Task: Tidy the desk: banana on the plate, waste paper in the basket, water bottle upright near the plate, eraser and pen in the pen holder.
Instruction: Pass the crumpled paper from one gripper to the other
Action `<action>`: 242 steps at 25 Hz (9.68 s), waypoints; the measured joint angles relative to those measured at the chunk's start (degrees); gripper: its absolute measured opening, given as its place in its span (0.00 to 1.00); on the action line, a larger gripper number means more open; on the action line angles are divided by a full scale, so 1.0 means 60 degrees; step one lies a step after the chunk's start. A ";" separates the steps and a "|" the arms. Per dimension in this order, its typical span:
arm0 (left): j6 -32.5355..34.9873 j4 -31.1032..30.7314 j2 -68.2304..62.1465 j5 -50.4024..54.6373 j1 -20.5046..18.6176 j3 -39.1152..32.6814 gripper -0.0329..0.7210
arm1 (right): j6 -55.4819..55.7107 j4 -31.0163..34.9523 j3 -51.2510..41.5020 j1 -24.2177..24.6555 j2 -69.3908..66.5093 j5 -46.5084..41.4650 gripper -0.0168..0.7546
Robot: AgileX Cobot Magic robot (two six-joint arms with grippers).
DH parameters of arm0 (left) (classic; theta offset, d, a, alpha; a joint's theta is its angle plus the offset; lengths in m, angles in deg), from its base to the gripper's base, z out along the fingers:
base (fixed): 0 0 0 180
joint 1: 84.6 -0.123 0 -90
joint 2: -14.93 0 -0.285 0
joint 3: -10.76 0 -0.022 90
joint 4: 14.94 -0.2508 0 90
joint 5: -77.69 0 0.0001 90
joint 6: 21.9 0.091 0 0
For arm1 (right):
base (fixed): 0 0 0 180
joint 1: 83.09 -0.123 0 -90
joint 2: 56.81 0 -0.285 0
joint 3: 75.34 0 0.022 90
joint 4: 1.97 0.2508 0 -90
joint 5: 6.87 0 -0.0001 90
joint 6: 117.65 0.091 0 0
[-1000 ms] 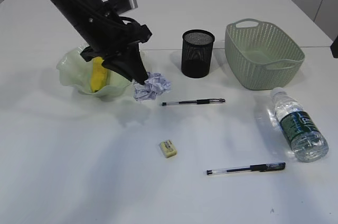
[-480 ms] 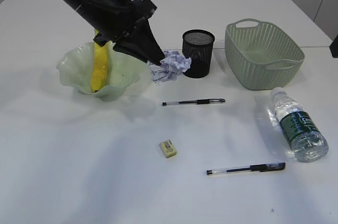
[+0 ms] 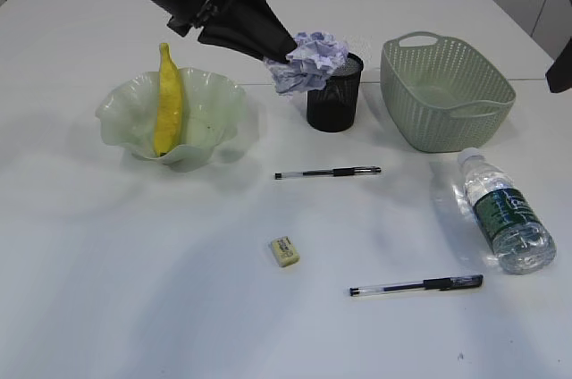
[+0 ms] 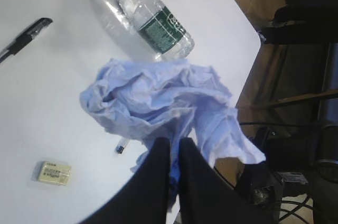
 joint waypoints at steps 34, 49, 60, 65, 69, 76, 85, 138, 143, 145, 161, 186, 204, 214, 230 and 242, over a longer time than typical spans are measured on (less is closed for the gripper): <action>0.0375 0.0492 0.0808 0.0034 0.0000 0.0000 0.05 | -0.3372 0.6724 0.0000 0.0000 -0.0936 0.0134 0.46; 0.0939 0.1718 0.0808 0.0034 0.0000 0.0000 0.05 | -0.4435 0.9079 0.0000 0.0000 -0.0936 0.0189 0.46; 0.1130 0.2178 0.0808 0.0034 0.0000 0.0000 0.05 | -0.4456 0.9593 0.0000 0.0000 -0.0944 0.0189 0.46; 0.1152 0.2194 0.0820 0.0034 0.0000 0.0000 0.05 | -0.4404 0.9616 0.0000 0.0000 -0.0959 0.0195 0.49; 0.1192 0.2201 0.0829 0.0034 0.0000 0.0000 0.05 | -0.4271 0.9632 0.0000 0.0000 -0.0959 0.0195 0.56; 0.1341 0.2201 0.0829 0.0034 0.0196 0.0000 0.05 | -0.4099 0.9706 0.0000 0.0000 -0.0959 0.0211 0.59; 0.1580 0.2201 0.0829 0.0034 0.0582 0.0000 0.05 | -0.4062 0.9727 0.0000 -0.0565 -0.0959 0.0228 0.59; 0.2859 0.2599 0.0844 -0.0248 0.0863 0.0000 0.05 | -0.3314 0.9420 0.0000 -0.0724 -0.0966 0.0228 0.41; 0.2963 0.2497 0.0844 -0.0248 0.0863 0.0000 0.05 | -0.3194 0.9406 0.0000 -0.0724 -0.0966 0.0228 0.41; 0.3024 0.2497 0.0844 -0.0248 0.0863 0.0000 0.05 | -0.3175 0.9406 0.0000 -0.0724 -0.0966 0.0228 0.41; 0.3141 0.2462 0.0899 -0.0008 0.0863 0.0000 0.05 | -0.3137 0.9269 0.0000 -0.1437 -0.0981 0.0418 0.38; 0.3158 0.3339 0.0899 -0.0188 0.0885 0.0000 0.05 | -0.3750 0.9240 0.0000 -0.1437 -0.0981 0.0401 0.09; 0.3158 0.3163 0.0899 0.0034 0.0885 0.0000 0.28 | -0.3784 0.9257 0.0000 -0.1469 -0.0981 0.0343 0.09; 0.2934 0.3163 0.0936 0.0094 0.0885 0.0000 0.49 | -0.3846 0.9200 0.0000 -0.1469 -0.0981 0.0442 0.09; 0.2424 0.3163 0.0943 0.0157 0.0762 0.0000 0.54 | -0.3984 0.9139 0.0000 -0.1469 -0.1002 0.0442 0.09; 0.2340 0.3109 0.1173 0.0101 0.0718 0.0000 0.61 | -0.4117 0.9190 0.0000 -0.1469 -0.1022 0.0312 0.09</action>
